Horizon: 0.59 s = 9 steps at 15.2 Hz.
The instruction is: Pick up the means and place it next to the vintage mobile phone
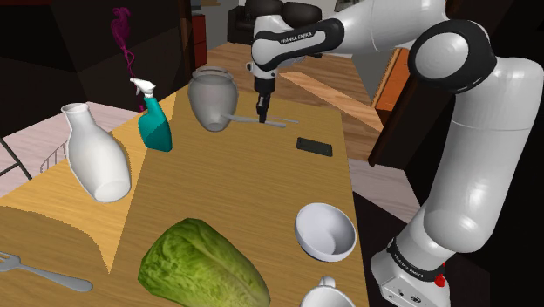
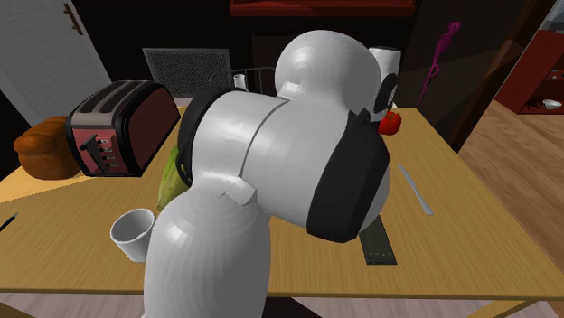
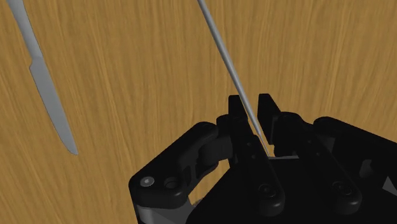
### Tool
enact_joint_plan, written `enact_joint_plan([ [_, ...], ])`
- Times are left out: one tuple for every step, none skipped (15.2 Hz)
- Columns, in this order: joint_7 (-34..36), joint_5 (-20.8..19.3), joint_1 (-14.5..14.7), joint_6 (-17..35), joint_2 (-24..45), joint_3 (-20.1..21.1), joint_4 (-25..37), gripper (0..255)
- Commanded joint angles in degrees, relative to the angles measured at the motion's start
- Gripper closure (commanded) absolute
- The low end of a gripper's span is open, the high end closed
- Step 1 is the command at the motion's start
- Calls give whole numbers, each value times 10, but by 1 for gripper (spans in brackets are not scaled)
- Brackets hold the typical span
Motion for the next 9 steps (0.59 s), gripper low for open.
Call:
enact_joint_plan([
  [1,-1,0,14,4,-1,-10,255],
  [2,-1,0,21,6,-1,-15,255],
  [2,-1,0,28,8,-1,-19,255],
  [2,-2,0,34,11,-1,-23,255],
  [3,-2,0,41,13,-1,-28,255],
  [3,-2,0,48,16,-1,-32,255],
  [3,-3,0,55,19,-1,-36,255],
  [4,-3,0,61,21,-1,-40,255],
  [4,-3,0,68,24,-1,-43,255],
])
